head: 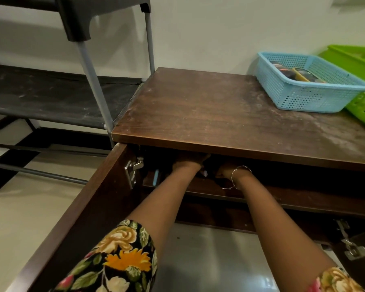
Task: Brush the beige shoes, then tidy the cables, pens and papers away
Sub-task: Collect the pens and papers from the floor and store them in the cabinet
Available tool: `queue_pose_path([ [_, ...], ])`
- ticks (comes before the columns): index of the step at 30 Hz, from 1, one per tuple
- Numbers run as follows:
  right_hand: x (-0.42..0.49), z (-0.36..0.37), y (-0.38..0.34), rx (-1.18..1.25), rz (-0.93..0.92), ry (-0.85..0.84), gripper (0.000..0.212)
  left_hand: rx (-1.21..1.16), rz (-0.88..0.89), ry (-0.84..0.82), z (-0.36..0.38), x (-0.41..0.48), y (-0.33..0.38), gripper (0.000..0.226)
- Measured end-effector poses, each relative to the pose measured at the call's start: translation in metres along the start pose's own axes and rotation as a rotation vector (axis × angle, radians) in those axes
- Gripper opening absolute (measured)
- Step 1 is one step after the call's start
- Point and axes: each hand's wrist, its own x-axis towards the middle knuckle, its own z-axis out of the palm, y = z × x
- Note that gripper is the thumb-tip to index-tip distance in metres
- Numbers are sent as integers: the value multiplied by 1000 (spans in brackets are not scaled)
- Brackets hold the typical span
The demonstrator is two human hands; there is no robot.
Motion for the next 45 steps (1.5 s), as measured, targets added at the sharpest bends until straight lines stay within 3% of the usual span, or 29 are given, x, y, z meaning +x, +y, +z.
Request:
queue_pose_path([
  [5,-1,1,10,-41,-11,14,42,181,-107,102,-13,-13,-14,43],
  [8,-1,3,11,-169,-29,47,46,389,-5,295,-13,-21,-31,37],
  [10,0,3,8,-196,-44,47,47,490,60,364,-8,-25,-42,51],
  [13,-5,0,5,-186,-103,15,52,536,186,381,-4,-23,-53,67],
  [17,-15,-6,12,57,-93,-186,82,631,305,352,-5,-19,-68,70],
  [20,-11,2,13,-23,-44,-184,91,686,323,319,-3,-18,-78,70],
  [22,-5,8,13,-69,-65,-95,83,691,295,296,-3,-14,-79,65],
  [25,-1,11,11,-119,-148,-45,23,690,274,265,-4,-7,-74,59],
  [28,4,7,14,-72,-123,-15,11,660,313,230,-2,-3,-70,56],
  [29,7,4,18,-16,-69,-4,10,640,330,225,-2,-2,-70,54],
  [33,23,-6,22,420,131,3,42,639,360,237,-5,-3,-79,57],
  [36,26,-3,8,545,87,6,33,642,365,273,-7,-6,-84,64],
  [38,26,2,4,577,75,35,28,623,371,279,-8,-7,-87,64],
  [40,21,2,4,559,76,59,36,601,370,269,-9,-8,-87,61],
  [45,7,4,-9,267,-92,-122,51,647,354,221,-8,0,-82,51],
])
